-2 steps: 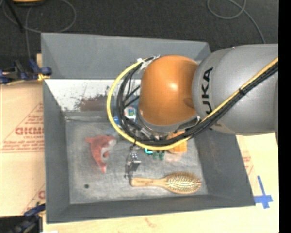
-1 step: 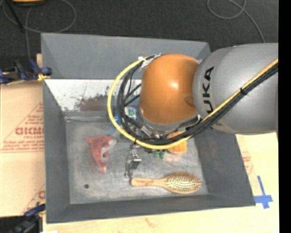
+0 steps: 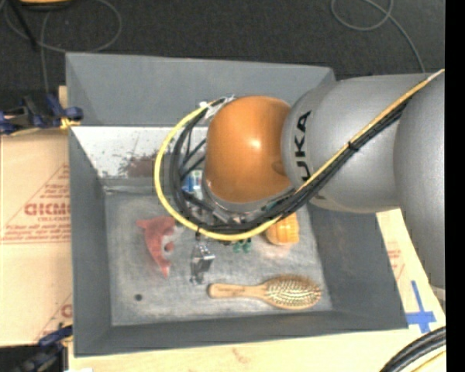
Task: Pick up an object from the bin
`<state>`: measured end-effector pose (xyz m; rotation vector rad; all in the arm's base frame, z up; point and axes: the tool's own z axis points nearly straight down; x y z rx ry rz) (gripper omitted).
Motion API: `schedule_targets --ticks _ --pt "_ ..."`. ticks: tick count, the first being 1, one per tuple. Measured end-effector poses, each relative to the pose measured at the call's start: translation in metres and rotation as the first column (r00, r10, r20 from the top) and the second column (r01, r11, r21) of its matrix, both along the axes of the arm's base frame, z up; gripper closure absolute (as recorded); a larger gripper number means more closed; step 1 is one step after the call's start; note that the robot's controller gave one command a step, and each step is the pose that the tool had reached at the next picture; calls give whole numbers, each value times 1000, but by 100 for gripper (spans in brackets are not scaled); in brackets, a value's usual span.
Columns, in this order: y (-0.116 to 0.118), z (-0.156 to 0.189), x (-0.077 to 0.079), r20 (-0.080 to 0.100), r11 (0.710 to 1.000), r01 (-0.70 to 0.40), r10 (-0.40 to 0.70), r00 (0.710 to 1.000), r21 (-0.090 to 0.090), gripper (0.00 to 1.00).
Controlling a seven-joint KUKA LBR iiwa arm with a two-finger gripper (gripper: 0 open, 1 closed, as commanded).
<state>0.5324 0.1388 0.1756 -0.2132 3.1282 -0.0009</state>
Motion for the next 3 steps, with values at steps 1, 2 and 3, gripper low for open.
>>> schedule_targets --ticks 1,2,3 --pt "16 -16 56 -2 942 -335 335 942 -1 0" --pt "17 -58 68 -3 894 -447 447 894 -1 0" --pt "21 -81 70 -3 777 -630 630 777 -2 0"
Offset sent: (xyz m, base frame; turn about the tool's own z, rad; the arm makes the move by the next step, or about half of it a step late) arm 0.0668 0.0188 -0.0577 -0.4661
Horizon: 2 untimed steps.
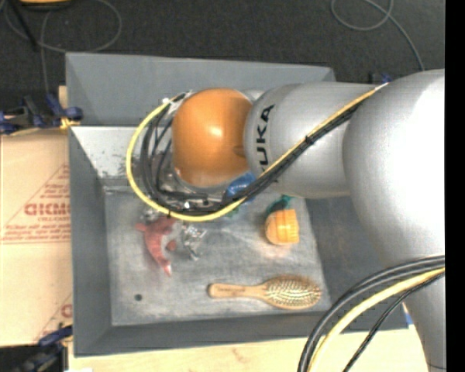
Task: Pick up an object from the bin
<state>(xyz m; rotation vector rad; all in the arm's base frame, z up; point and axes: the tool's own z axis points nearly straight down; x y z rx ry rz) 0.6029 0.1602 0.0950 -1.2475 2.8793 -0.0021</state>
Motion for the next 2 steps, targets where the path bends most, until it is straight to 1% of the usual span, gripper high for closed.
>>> schedule_targets --ticks 1,2 --pt "10 -19 18 11 933 -360 360 933 3 100" --pt "10 -19 18 11 933 -359 359 933 4 100"
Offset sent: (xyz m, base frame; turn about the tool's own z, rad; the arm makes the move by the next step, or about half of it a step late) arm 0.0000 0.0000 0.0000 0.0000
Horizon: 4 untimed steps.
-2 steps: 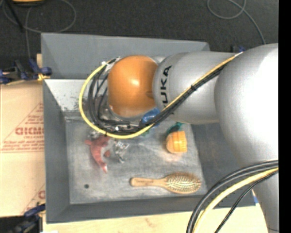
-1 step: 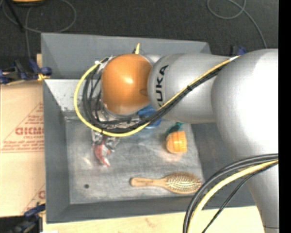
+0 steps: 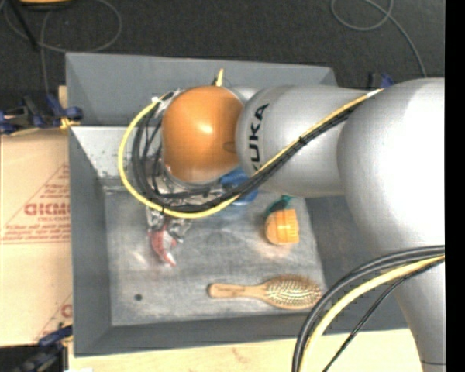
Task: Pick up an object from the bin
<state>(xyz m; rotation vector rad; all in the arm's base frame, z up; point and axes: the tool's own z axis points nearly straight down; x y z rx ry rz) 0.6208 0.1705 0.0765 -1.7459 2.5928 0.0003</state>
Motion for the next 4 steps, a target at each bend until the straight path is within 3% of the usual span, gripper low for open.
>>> schedule_targets --ticks 4 --pt "0 19 0 -8 1000 4 -4 1000 -3 100"
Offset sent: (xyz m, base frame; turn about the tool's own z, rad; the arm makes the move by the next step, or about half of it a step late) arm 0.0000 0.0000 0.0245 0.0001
